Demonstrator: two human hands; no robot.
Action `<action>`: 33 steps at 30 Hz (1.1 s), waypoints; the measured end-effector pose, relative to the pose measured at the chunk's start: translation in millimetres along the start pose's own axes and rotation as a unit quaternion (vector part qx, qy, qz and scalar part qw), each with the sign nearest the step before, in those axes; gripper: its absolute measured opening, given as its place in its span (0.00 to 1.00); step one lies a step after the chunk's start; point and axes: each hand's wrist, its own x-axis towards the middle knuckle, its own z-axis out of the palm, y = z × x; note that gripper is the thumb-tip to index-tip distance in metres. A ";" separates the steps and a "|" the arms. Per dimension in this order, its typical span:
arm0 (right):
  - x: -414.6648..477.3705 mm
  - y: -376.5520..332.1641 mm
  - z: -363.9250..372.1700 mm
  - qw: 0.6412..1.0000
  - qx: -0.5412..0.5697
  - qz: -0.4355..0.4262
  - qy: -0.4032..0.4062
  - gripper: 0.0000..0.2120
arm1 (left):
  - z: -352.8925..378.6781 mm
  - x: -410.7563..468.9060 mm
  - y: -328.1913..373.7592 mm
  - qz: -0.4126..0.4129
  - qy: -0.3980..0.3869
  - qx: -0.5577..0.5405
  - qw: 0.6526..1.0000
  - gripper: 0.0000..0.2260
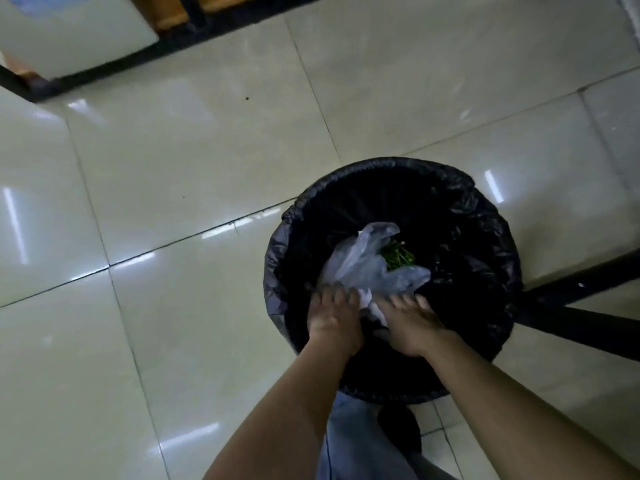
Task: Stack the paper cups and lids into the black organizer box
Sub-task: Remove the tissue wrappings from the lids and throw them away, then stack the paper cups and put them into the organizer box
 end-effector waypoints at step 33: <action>-499.3 -68.9 -435.9 0.803 0.047 0.047 0.592 0.39 | -469.1 -424.0 83.7 0.215 0.511 -0.095 0.827 0.24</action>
